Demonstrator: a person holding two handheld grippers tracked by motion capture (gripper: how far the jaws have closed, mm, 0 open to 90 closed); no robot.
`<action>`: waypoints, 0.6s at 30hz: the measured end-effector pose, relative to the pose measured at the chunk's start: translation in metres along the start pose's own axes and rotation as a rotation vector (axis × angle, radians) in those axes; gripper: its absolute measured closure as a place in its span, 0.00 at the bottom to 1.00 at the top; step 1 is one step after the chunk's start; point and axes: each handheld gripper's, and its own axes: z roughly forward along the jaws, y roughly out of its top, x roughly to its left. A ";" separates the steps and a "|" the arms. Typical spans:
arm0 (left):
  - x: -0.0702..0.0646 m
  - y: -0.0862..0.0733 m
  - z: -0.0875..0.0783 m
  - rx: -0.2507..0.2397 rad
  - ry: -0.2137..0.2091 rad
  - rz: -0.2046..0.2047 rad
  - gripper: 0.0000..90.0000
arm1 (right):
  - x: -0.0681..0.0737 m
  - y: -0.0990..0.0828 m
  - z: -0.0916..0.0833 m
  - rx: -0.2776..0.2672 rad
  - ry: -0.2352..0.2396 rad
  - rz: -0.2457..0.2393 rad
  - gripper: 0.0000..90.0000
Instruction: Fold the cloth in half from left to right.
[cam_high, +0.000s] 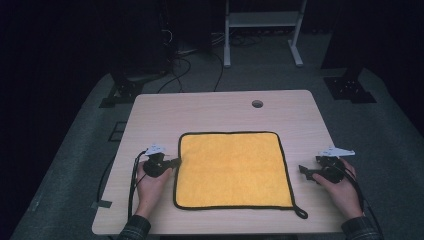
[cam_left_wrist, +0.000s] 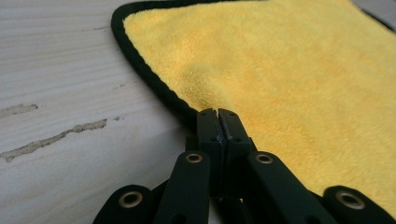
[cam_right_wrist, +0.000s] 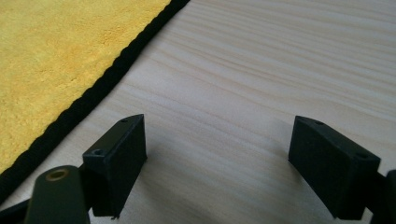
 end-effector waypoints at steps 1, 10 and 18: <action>0.000 0.001 -0.001 -0.007 -0.006 -0.001 0.99 | 0.000 0.000 0.000 0.000 0.000 0.000 0.20; -0.008 0.011 -0.003 -0.072 -0.079 -0.003 0.99 | 0.000 0.000 0.000 0.000 0.000 -0.001 0.20; -0.018 0.022 0.003 -0.102 -0.142 -0.002 0.99 | 0.000 0.000 0.000 0.000 0.000 0.000 0.20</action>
